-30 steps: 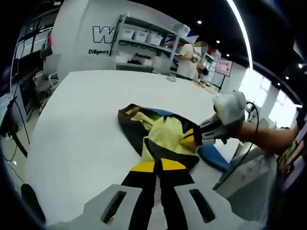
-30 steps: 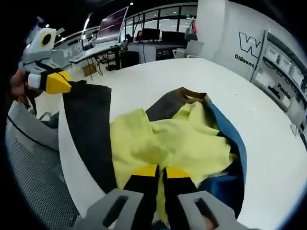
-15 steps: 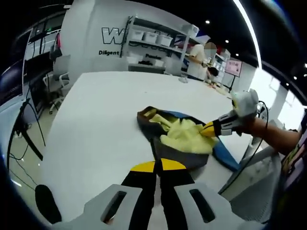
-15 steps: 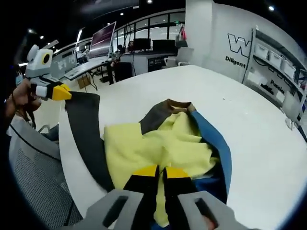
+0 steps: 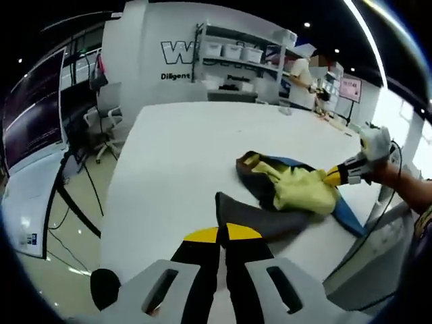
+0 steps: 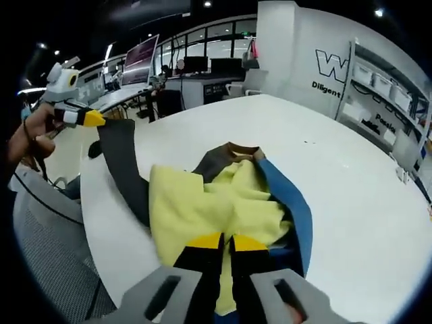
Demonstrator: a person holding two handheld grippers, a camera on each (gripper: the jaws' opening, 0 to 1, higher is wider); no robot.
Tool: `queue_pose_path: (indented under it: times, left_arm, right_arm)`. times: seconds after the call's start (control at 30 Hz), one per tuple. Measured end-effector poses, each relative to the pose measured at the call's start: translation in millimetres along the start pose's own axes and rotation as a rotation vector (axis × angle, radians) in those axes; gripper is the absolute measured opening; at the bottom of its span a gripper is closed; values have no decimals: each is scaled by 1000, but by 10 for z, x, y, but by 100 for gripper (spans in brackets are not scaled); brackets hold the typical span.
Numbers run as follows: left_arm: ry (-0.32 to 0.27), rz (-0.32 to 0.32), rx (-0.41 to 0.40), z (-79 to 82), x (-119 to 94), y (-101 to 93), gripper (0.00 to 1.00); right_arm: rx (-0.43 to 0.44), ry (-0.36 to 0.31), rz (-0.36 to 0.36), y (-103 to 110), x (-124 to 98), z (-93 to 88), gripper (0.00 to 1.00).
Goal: Fold the garment on the visible template until the final outline fits inside the template.
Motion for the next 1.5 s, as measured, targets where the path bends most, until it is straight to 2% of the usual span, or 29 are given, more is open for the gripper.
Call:
queue_pose_path:
  times: [0.13,0.2,0.23,0.4,0.47,0.57,0.7,0.8,1.0,1.1,1.2,1.27,1.43,1.5]
  left_arm:
    - [0,37,11,56,66,166,0]
    - [6,73,60,83,80,231,0]
    - [17,109,125,125,113,296,0]
    - [-4,118,124,283,187,405,0]
    - [3,142,166,345,238,468,0]
    - [13,183,239,427,300,541,0]
    - [27,192,286,526,418,604,0]
    - [41,212,360,604,495,664,0]
    - [51,219,420,713,635,711,0]
    - [56,223,416,737,657,737,0]
    - [66,246,408,767,713,783,0]
    - [73,258,416,780,745,800,0]
    - [86,280,464,846,847,826,0]
    - [94,297,508,894,907,830,0]
  right_arm:
    - [2,-2,-1,6,-16,-3,0]
    - [2,-2,0,8,-20,-4,0]
    - [3,-3,0,8,-26,-6,0]
    - [9,-1,2,5,-38,-27,0]
    - [15,-1,4,6,-53,-37,0]
    - [17,-37,58,42,-59,-37,0]
    - [3,-14,88,104,-69,-80,0]
    - [6,-19,106,129,-75,-88,0]
    - [15,-17,117,147,-105,-94,0]
    - [-51,-68,200,225,-123,-52,0]
    - [-64,-36,250,328,-138,-71,0]
    - [-99,-12,308,394,-137,-90,0]
    - [-170,34,415,491,-153,-127,0]
    - [-210,87,465,524,-155,-172,0]
Point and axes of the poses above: the point that each gripper's makers call its tool centre point, and the gripper's own axes: x roughly forward along the fingers, y roughly to its left, z roughly out of its top, the point moved 10 cm from there along -x, roughly backward along the fingers, and after that the axes turned 12 degrees about z, right-handed, at the moved point
